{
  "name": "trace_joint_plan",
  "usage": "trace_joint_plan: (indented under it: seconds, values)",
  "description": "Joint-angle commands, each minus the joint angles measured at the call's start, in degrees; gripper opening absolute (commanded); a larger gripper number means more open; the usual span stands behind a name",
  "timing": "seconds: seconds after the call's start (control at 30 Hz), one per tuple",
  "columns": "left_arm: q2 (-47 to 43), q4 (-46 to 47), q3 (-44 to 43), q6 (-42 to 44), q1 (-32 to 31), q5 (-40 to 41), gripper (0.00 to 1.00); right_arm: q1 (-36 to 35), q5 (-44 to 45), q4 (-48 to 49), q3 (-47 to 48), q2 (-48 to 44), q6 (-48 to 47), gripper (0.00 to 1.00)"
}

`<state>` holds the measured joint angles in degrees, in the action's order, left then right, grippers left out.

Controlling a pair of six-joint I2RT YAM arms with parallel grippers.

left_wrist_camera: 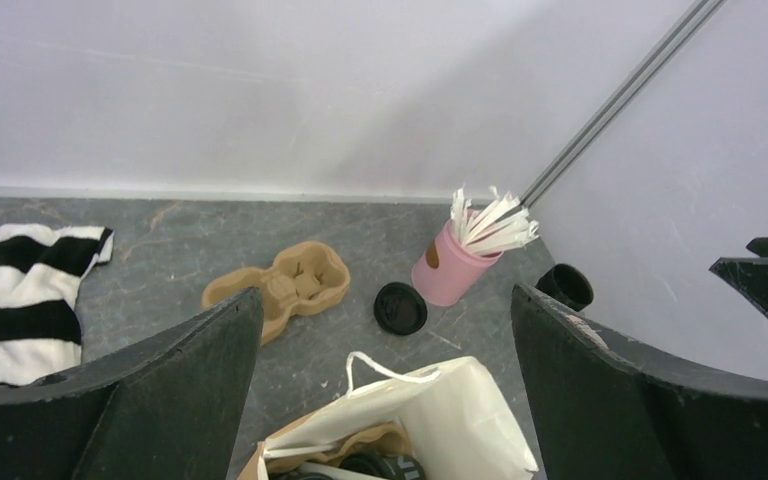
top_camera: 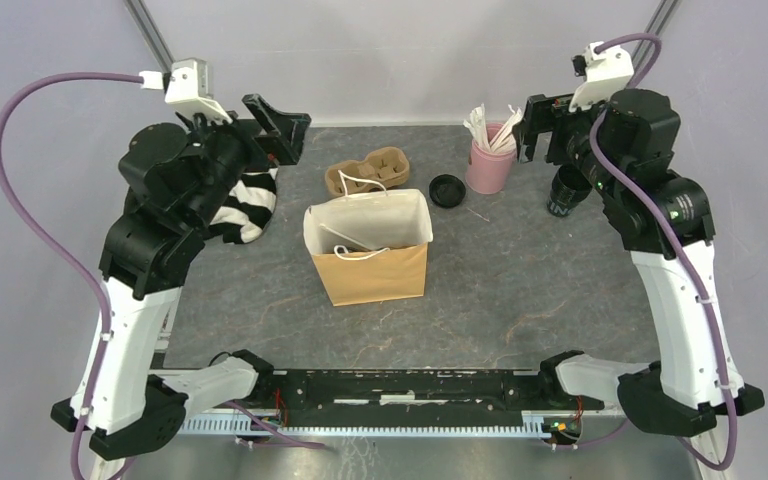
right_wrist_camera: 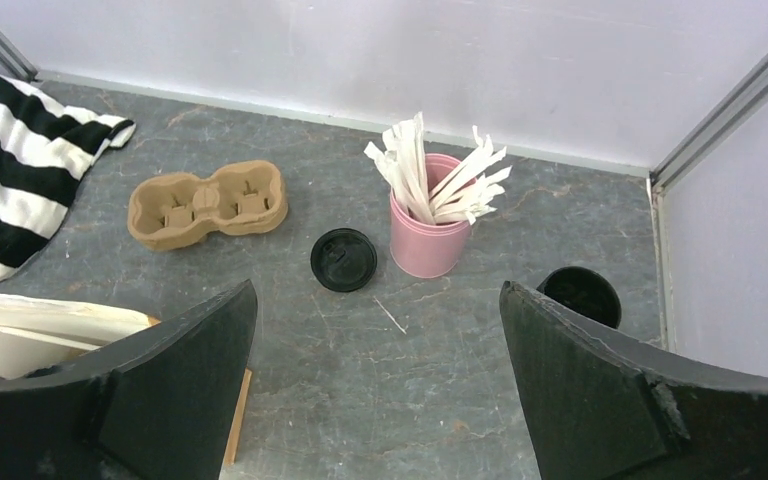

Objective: Pack the takeout coffee

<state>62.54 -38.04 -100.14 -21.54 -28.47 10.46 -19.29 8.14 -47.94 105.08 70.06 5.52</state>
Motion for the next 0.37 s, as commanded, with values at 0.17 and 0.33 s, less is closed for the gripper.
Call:
trace_joint_plan:
  seconds: [0.17, 0.33]
  values:
    - [-1.9, 0.1, -4.2, 0.7, 0.0, 4.7, 1.0, -0.1, 3.5, 1.7, 2.4, -5.5, -0.2, 0.98]
    - [-2.7, -0.3, -4.2, -1.1, 0.0, 5.3, 1.0, -0.1, 3.3, 3.6, -1.8, -8.8, 0.2, 0.98]
